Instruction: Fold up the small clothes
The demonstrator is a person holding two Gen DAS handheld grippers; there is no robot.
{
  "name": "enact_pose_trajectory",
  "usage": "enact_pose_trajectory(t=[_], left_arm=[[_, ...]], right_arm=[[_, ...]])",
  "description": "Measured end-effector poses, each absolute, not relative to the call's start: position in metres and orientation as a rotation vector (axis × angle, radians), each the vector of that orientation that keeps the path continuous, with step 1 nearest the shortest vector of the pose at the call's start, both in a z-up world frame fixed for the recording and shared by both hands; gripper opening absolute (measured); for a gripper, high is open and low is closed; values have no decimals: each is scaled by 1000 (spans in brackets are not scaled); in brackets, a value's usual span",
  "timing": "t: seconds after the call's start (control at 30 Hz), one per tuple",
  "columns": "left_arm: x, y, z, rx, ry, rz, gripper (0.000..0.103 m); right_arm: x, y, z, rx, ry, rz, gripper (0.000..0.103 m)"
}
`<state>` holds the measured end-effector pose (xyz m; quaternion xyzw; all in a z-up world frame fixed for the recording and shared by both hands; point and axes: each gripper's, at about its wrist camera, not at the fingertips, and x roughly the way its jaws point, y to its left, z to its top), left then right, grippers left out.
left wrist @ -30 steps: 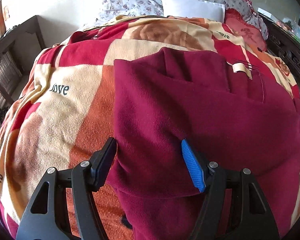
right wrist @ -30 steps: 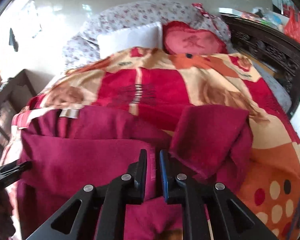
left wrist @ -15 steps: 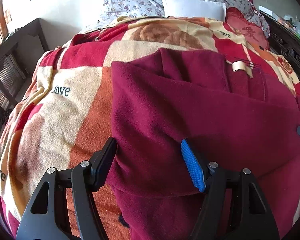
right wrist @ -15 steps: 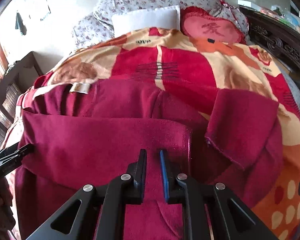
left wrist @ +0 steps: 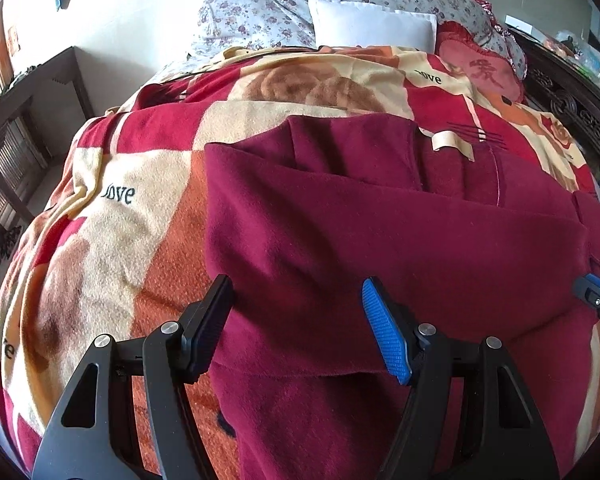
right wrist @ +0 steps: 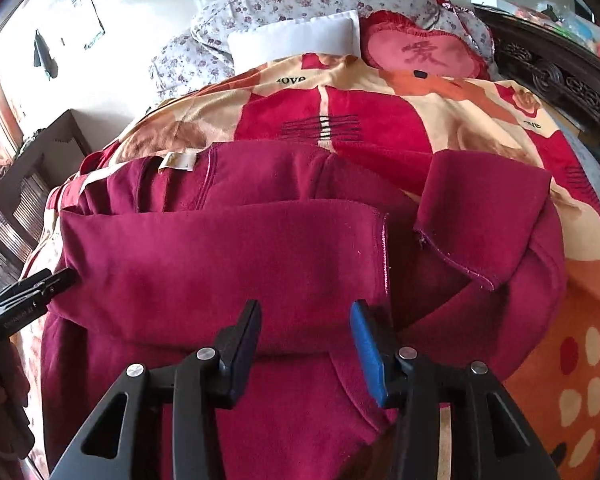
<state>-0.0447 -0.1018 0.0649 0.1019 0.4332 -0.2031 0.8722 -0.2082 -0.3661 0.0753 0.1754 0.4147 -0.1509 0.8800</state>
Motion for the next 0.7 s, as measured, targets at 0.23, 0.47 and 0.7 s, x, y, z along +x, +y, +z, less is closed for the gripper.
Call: enact_pose_trajectory(t=[0.23,0.47,0.7], left_arm=[[-48,-99,64,211,906,-419,68],[-38,-74,50,193,942,-352,68],[-30,-33,49,76,979,-341,68]], right_arm=[[-212,-361,79,363,861,-299,44],[-213,-364,69,366,898,-310,44],[-214,-344,81,398,865,-201,44]])
